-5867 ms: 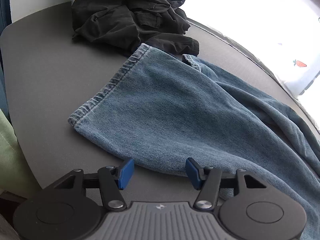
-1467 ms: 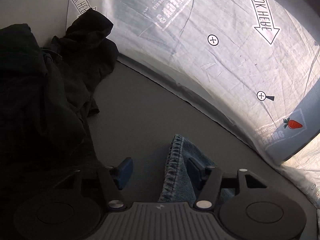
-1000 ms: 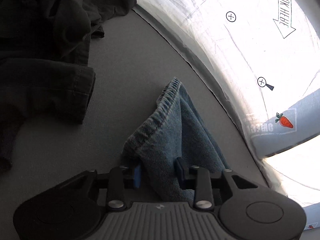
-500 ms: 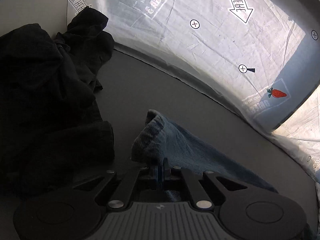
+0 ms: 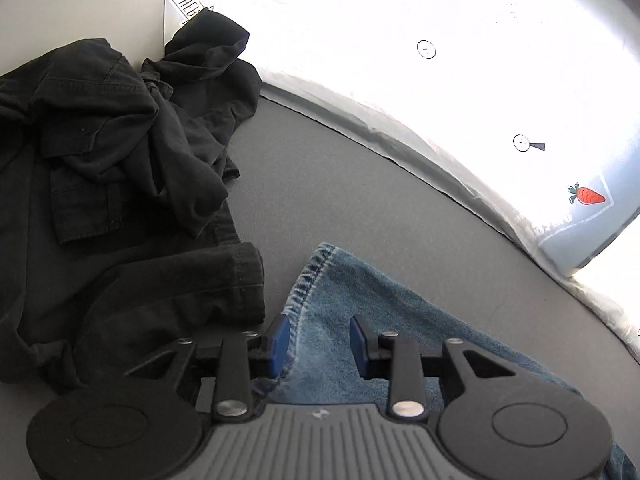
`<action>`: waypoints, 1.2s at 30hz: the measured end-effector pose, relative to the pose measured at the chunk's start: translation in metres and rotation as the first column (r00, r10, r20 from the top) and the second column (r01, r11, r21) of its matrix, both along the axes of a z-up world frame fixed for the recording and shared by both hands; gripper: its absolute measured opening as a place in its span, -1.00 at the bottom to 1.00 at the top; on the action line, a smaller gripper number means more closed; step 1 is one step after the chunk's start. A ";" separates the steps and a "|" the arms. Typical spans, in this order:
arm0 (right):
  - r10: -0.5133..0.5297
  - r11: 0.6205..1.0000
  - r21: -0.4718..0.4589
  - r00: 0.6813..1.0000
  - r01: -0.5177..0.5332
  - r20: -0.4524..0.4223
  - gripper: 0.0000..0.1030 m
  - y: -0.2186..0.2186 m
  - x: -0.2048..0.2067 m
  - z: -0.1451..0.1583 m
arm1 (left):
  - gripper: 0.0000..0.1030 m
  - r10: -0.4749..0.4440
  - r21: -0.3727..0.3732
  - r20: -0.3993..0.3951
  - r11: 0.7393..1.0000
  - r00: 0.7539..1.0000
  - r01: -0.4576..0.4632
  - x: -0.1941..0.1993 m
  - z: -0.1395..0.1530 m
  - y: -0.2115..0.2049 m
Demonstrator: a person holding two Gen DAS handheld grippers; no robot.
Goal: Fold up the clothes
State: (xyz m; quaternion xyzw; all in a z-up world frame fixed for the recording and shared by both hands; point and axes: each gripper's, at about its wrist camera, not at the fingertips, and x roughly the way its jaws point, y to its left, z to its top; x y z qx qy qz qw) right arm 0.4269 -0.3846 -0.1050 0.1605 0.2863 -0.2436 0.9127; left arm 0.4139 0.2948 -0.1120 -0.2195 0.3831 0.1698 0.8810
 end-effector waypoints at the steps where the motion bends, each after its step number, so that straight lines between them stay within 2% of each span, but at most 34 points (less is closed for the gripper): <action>1: -0.016 1.000 0.003 1.000 0.016 0.004 -0.19 -0.004 0.007 0.001 | -0.19 -0.021 0.020 0.011 1.000 1.000 0.021 0.007 0.003 -0.002; 2: -0.027 1.000 0.001 1.000 0.027 0.007 -0.19 -0.007 0.012 0.002 | -0.02 -0.044 0.044 0.020 0.998 0.999 0.043 0.015 0.005 -0.005; 4: -0.043 0.999 -0.006 0.999 0.043 -0.007 -0.05 -0.011 0.023 0.001 | 0.22 -0.085 0.104 0.001 0.991 0.996 0.085 0.032 0.001 -0.011; 6: -0.054 0.998 -0.017 0.998 0.053 -0.033 0.23 -0.014 0.033 -0.002 | 0.25 -0.100 0.139 -0.047 0.985 0.994 0.106 0.048 -0.013 -0.011; 10: -0.066 0.994 -0.092 0.990 0.054 -0.127 0.35 -0.014 0.053 -0.014 | 0.25 -0.117 0.201 -0.142 0.969 0.983 0.144 0.080 -0.041 -0.008; 12: -0.079 0.990 -0.130 0.981 0.057 -0.178 0.49 -0.014 0.062 -0.019 | 0.25 -0.077 0.186 -0.154 0.977 0.985 0.105 0.086 -0.055 0.002; 14: -0.088 0.985 -0.162 0.968 0.051 -0.234 0.50 -0.015 0.070 -0.027 | 0.25 -0.051 0.146 -0.167 0.986 0.985 0.076 0.089 -0.067 0.012; 16: -0.080 0.985 -0.170 0.959 0.034 -0.273 0.44 -0.020 0.077 -0.034 | 0.24 -0.049 0.142 -0.153 0.987 0.987 0.071 0.087 -0.068 0.014; 18: -0.068 0.985 -0.171 0.955 0.018 -0.289 0.04 -0.023 0.078 -0.037 | 0.15 -0.049 0.147 -0.140 0.987 0.989 0.070 0.085 -0.068 0.014; 19: -0.062 0.985 -0.170 0.954 0.012 -0.292 -0.05 -0.024 0.078 -0.038 | -0.18 -0.049 0.147 -0.129 0.987 0.990 0.068 0.083 -0.068 0.015; 20: -0.058 0.986 -0.167 0.960 0.012 -0.273 -0.31 -0.025 0.076 -0.035 | -0.67 -0.050 0.126 -0.110 0.990 0.993 0.064 0.081 -0.067 0.018; 21: -0.054 0.986 -0.164 0.965 0.012 -0.255 -0.54 -0.025 0.074 -0.031 | -0.74 -0.051 0.105 -0.092 0.993 0.994 0.061 0.079 -0.067 0.021; 26: -0.015 0.982 -0.187 0.996 0.000 -0.083 -0.69 -0.025 0.068 0.012 | -0.80 0.025 0.002 0.055 1.000 0.998 -0.025 0.063 -0.037 0.041; 29: 0.045 0.975 -0.216 0.999 -0.049 -0.023 -0.75 -0.030 0.085 0.038 | -0.81 0.031 -0.011 0.128 0.999 0.991 -0.030 0.062 -0.014 0.048; 33: 0.115 0.965 -0.234 0.993 -0.115 -0.015 -0.81 -0.034 0.127 0.047 | -0.80 0.014 0.044 0.117 0.999 0.993 -0.020 0.077 -0.013 0.052; 36: 0.166 0.958 -0.231 0.985 -0.172 -0.043 -0.86 -0.030 0.164 0.036 | -0.81 0.043 0.020 0.071 0.999 0.997 -0.044 0.089 -0.027 0.059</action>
